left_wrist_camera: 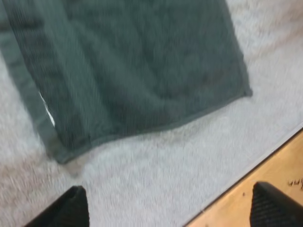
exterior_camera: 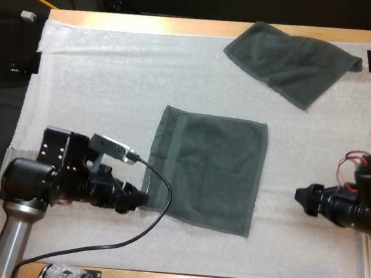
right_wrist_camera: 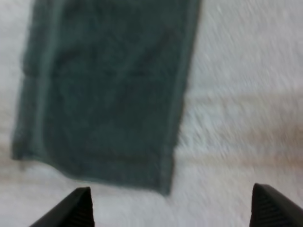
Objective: Pick towel from pile, fold and stack
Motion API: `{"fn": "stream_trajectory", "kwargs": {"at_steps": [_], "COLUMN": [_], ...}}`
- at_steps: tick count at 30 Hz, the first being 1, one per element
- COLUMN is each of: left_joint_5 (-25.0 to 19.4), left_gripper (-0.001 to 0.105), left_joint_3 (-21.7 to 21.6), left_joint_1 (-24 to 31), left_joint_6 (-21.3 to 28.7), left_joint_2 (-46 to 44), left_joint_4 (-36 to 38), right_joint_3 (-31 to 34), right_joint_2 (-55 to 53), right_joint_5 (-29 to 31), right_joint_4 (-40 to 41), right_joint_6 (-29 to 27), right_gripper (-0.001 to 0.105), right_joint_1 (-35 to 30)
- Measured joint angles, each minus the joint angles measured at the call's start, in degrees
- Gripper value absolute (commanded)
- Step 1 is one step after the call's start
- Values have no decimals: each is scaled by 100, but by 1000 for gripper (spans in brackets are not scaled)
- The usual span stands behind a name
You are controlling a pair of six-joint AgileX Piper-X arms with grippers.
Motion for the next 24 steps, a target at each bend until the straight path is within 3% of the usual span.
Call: {"fn": "stream_trajectory", "kwargs": {"at_steps": [10,17,24], "left_joint_5": [0,0,0], "left_gripper": [67,67,67], "left_joint_3": [698,769,769], "left_joint_1": [0,0,0], "left_joint_6": [0,0,0], "left_joint_2": [1,1,1], "left_joint_4": [-259,-361,-527], "right_joint_3": [1592,2430,2807], "right_joint_2": [-61,-61,-39], "right_joint_5": [-730,-1392,-1568], "right_joint_4": [-1039,-1827,-2435], "right_joint_6": [-15,153,581], "right_gripper": [65,65,65], "right_joint_1": [0,0,0]}}
